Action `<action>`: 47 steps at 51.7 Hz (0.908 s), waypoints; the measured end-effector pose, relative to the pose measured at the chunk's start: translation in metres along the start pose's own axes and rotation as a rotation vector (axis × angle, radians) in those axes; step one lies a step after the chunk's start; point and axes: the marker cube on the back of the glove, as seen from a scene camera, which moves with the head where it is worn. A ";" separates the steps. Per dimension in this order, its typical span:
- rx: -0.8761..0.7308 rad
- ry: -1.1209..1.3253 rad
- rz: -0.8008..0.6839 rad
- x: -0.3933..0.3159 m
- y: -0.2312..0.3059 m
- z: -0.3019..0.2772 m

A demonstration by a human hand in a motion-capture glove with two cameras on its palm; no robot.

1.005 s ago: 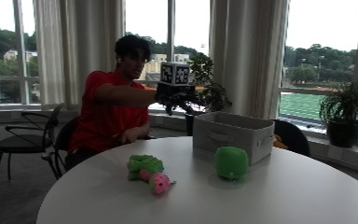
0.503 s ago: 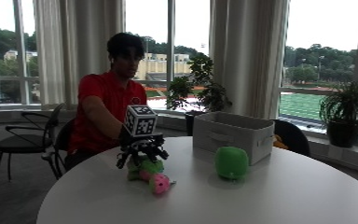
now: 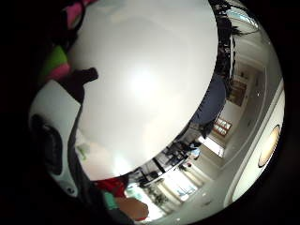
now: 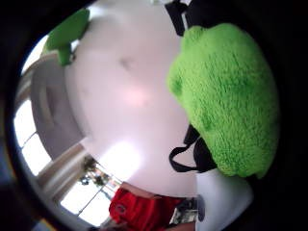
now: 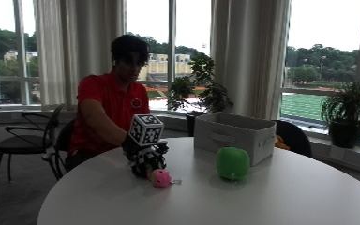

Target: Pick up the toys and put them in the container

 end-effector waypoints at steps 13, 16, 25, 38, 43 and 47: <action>0.272 0.026 0.060 -0.007 0.003 -0.013; 0.282 -0.010 0.070 -0.007 0.006 -0.022; 0.330 -0.070 0.097 -0.011 0.025 -0.055; 0.412 -0.073 0.075 -0.031 0.040 -0.123; 0.450 -0.071 0.048 -0.050 0.046 -0.161; 0.476 -0.082 0.023 -0.074 0.055 -0.196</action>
